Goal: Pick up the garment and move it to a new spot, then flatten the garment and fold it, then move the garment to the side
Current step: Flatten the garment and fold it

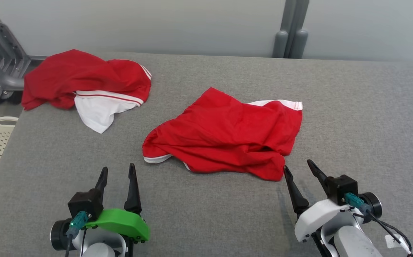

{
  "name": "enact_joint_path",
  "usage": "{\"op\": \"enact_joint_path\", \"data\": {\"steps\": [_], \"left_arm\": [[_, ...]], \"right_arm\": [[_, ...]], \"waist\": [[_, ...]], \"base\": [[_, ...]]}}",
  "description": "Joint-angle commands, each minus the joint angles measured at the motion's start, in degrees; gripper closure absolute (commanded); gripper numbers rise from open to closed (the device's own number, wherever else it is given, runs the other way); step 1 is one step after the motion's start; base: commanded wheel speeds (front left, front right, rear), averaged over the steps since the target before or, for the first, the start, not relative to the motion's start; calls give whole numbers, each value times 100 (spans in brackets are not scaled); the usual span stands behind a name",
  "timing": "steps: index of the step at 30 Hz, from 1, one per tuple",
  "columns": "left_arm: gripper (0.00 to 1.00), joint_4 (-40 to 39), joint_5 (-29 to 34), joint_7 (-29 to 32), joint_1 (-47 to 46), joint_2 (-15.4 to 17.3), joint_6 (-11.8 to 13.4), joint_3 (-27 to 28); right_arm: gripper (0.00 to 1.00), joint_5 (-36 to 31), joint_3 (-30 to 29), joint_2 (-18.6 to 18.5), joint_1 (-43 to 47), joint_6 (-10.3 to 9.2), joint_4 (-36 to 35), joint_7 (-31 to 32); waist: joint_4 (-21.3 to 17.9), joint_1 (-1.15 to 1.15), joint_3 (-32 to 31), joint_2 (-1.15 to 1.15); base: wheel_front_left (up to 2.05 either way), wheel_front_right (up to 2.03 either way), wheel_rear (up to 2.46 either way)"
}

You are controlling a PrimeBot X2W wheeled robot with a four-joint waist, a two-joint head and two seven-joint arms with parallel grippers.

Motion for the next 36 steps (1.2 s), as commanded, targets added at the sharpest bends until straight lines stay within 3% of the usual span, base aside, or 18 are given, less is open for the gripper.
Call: {"op": "enact_joint_path", "data": {"steps": [1, 17, 18, 19, 20, 22, 27, 36], "left_arm": [[0, -19, 67, 4, 18, -14, -16, -8], [0, -81, 201, 4, -110, -186, -142, -81], [0, -74, 208, 4, -120, -193, -151, -85], [0, -58, 220, 4, -140, -201, -155, -83], [0, -44, 220, 4, -141, -206, -155, -82], [0, -20, 217, 4, -133, -203, -164, -76], [0, 25, 219, 4, -84, -168, -140, -46], [0, 26, 143, 4, 56, -196, -132, 27]], "right_arm": [[0, 20, 42, -26, -156, 1, 179, -21], [0, 191, 54, -27, -1060, 1, 2186, -21], [8, 205, 39, -27, -1116, 1, 2274, -21], [52, 210, 18, -27, -1202, 1, 2411, -21], [62, 229, 9, -27, -1230, 1, 2464, -21], [99, 258, -22, -28, -1297, 1, 2550, -21], [100, 291, -102, -32, -1338, 0, 2478, -21], [100, 372, -216, -246, -730, 1, 1397, -21]], "waist": [[250, 0, 55, 0], [689, 0, 210, 0], [706, 0, 227, 0], [737, 0, 258, 0], [746, 0, 271, 0], [757, 0, 293, 0], [689, 0, 303, 0], [196, 0, 231, 0]], "base": [[0, 0, 0], [0, 0, 0], [0, 0, 0], [0, 0, 0], [0, 0, 0], [0, 0, 0], [0, 0, 0], [0, 0, 0]]}}
